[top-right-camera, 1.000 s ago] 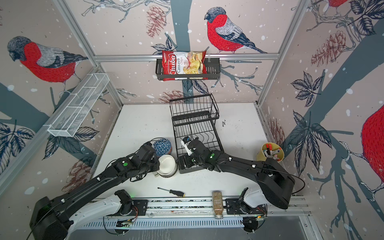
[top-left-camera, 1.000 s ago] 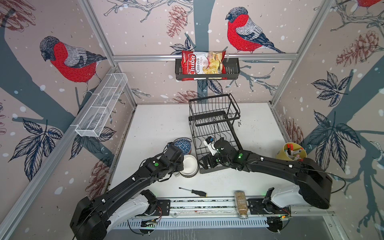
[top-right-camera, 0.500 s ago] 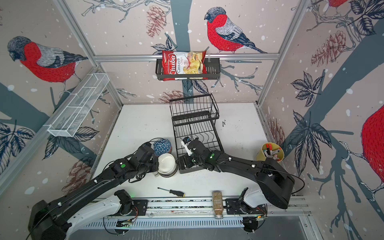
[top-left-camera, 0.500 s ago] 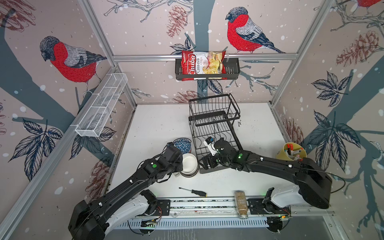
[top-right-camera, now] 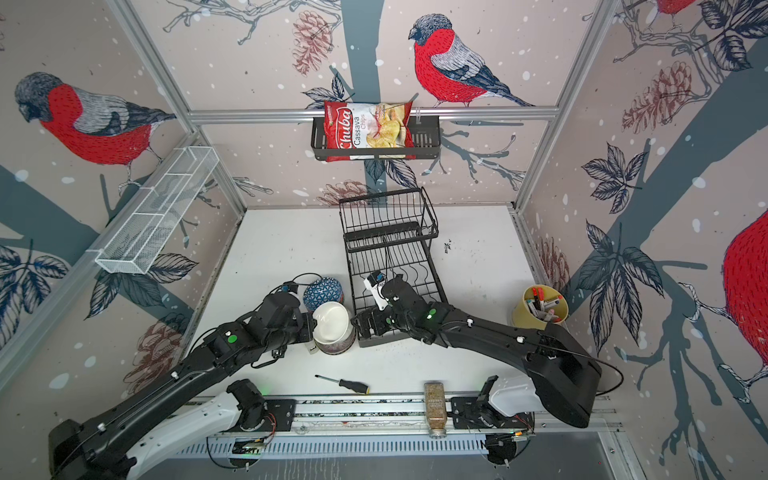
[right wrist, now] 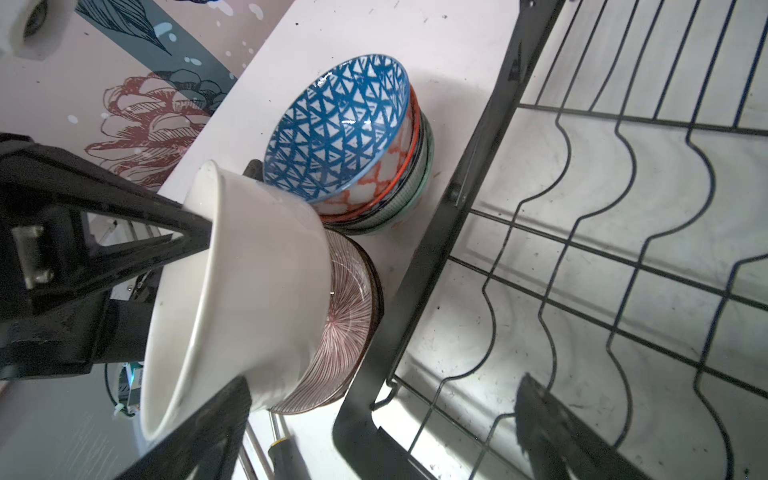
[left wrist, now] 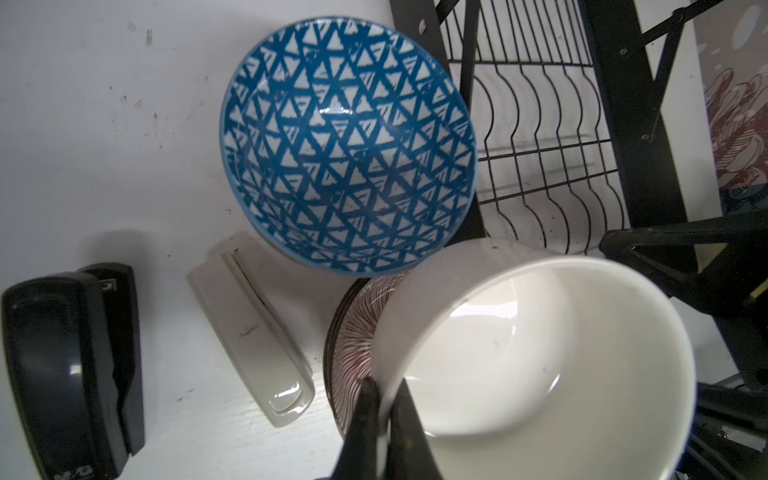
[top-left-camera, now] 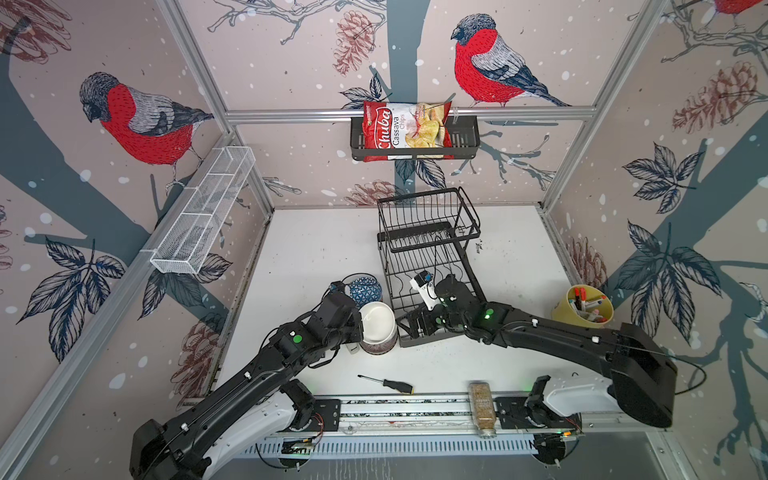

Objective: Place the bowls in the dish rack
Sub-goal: 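Lift the white bowl with the left gripper toward the right gripper over the rack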

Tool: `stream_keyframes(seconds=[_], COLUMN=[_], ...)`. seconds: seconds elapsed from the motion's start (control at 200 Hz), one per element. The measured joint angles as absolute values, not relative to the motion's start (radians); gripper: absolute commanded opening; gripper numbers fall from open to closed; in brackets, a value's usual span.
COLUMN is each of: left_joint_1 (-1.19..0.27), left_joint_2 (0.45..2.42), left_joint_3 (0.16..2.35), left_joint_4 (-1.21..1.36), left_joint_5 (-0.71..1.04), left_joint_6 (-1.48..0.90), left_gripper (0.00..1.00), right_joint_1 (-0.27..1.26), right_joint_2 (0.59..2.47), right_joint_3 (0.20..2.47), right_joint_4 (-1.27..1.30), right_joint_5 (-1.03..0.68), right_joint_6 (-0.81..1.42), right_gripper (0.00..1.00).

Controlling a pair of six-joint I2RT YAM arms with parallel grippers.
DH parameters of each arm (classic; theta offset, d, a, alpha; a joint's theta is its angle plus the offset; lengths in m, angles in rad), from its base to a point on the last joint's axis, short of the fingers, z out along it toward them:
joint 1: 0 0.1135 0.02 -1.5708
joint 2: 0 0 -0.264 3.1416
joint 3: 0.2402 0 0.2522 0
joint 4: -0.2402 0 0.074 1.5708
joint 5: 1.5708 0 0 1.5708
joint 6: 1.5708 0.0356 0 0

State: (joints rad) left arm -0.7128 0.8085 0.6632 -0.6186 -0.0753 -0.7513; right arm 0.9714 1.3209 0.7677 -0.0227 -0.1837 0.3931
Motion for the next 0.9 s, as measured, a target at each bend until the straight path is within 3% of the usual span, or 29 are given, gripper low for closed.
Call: stream_keyframes(seconds=[0.56,0.9], left_joint_1=[-0.713,-0.713], left_joint_2=[1.010,1.125], left_joint_3=[0.732,0.779], left_joint_4=[-0.352,-0.198], left_joint_5=[0.008,0.108], left_joint_6=[-0.714,-0.715], left_gripper=[0.00,0.00], right_joint_1=[0.757,0.725], right_joint_2=[1.055,1.040], right_joint_3=[0.672,0.651], right_joint_4=[-0.002,-0.001], right_joint_5=[-0.400,-0.426], right_joint_6=[0.444,0.451], right_gripper=[1.00,1.00])
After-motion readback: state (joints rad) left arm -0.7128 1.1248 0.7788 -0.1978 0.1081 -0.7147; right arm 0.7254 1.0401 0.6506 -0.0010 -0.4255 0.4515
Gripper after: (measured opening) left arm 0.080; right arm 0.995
